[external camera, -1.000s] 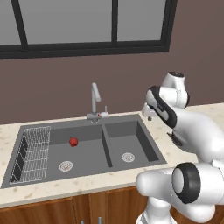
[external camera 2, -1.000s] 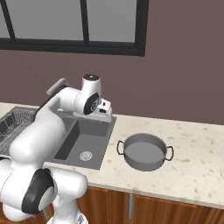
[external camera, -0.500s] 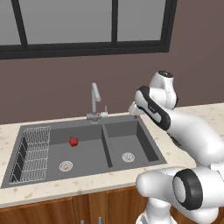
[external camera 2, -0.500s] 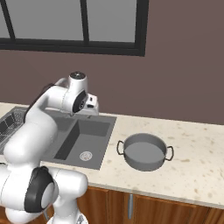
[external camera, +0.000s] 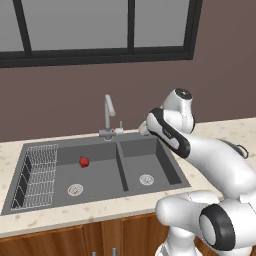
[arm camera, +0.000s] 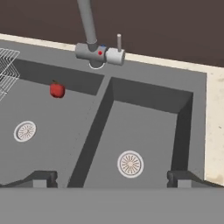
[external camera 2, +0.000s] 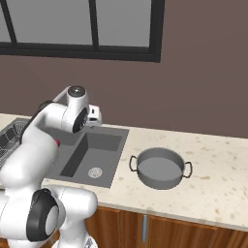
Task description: Dump the bell pepper from the pot into the sink. Then turn on the water and wash the bell pepper. Then turn off the water and put the bell pepper back in the pot.
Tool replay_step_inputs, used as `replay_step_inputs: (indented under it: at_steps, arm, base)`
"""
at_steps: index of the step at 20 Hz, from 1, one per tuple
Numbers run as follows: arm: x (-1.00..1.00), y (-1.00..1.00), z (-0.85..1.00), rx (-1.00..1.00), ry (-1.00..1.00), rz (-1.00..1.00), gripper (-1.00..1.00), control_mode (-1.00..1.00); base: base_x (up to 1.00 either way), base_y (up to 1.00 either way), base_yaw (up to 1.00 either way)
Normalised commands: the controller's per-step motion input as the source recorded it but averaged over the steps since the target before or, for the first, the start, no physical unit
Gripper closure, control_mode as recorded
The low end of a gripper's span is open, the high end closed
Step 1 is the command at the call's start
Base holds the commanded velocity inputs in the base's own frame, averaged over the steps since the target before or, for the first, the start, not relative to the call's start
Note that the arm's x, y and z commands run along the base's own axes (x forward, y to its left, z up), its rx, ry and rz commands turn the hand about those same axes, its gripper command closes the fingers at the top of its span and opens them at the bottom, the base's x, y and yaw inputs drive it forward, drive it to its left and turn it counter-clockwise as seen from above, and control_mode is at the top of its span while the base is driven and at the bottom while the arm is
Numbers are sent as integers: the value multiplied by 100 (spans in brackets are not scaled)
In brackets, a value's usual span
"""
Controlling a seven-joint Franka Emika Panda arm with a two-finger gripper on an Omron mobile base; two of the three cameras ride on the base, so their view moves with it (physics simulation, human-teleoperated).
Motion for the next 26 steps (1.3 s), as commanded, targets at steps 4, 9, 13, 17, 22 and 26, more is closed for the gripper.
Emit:
replay_step_inputs:
  at_steps: [4, 9, 13, 17, 22, 26]
  arm:
    - [34, 17, 0, 2, -3, 6, -100, -100]
    - [39, 22, 0, 3, -5, 3, -100, -100]
    - [39, 16, 0, 3, -6, 0, -100, -100]
    - [31, 5, -9, 2, -4, 0, -100, -100]
    - [32, 8, -15, 1, -2, 0, -100, -100]
    - [33, 11, -12, 1, -2, 0, -100, -100]
  base:
    - [0, 0, 0]
    - [0, 0, 0]
    - [0, 0, 0]
    - [0, 0, 0]
    - [0, 0, 0]
    - [0, 0, 0]
